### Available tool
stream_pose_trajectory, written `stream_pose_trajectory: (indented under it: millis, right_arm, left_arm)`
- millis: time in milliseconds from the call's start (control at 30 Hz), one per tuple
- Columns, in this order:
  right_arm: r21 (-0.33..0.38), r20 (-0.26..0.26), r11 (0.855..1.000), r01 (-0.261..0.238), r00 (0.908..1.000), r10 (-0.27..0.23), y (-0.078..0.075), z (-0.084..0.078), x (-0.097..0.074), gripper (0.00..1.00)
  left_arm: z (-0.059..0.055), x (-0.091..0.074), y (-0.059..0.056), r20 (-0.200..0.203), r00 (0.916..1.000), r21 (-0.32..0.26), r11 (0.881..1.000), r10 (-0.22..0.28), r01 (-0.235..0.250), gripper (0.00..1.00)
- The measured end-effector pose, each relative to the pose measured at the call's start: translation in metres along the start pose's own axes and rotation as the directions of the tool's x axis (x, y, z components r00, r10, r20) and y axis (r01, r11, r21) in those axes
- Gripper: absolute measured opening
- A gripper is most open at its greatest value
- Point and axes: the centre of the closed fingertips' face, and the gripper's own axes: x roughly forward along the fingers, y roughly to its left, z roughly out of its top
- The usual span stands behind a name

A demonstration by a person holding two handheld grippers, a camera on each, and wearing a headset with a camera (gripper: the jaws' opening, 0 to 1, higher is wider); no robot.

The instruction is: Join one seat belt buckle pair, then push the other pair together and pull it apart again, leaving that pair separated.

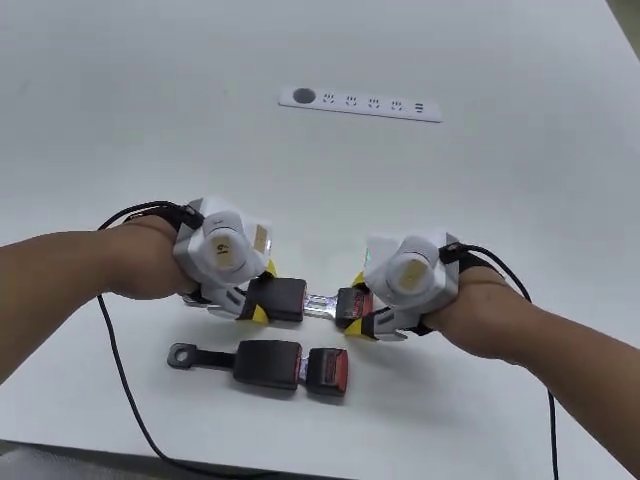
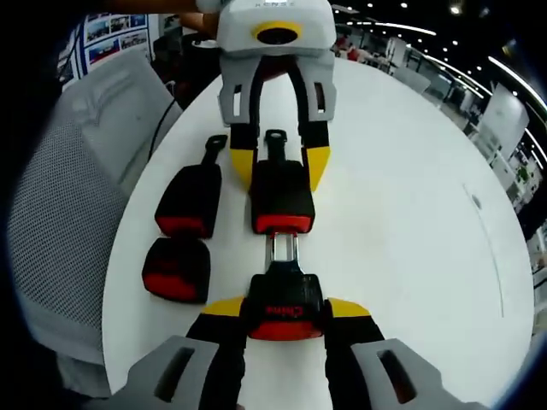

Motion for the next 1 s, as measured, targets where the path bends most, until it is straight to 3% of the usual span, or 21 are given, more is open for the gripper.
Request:
stream_pose_trajectory:
  millis: [333, 800, 900, 1000]
  right_arm:
    - [0.008, 0.036, 1.000, -0.010, 0.9993, 0.010, -0.001, 0.012, 0.005, 0.31]
    - [0.035, 0.049, 0.999, -0.016, 0.9987, 0.014, 0.000, 0.017, 0.009, 0.30]
    - [0.051, 0.074, 0.999, -0.019, 0.9971, 0.015, 0.002, 0.026, 0.014, 0.30]
    - [0.038, 0.063, 0.999, -0.014, 0.9979, 0.011, 0.001, 0.029, 0.017, 0.30]
  left_arm:
    - [-0.001, 0.001, 0.000, -0.002, 1.0000, 0.008, 1.000, -0.004, 0.004, 0.33]
    - [-0.002, 0.001, 0.001, 0.020, 0.9998, 0.005, 1.000, -0.009, 0.009, 0.32]
    - [-0.001, 0.001, 0.000, 0.023, 0.9997, 0.006, 1.000, -0.013, 0.013, 0.32]
    - [-0.001, 0.001, 0.000, 0.029, 0.9995, 0.002, 1.000, -0.015, 0.015, 0.32]
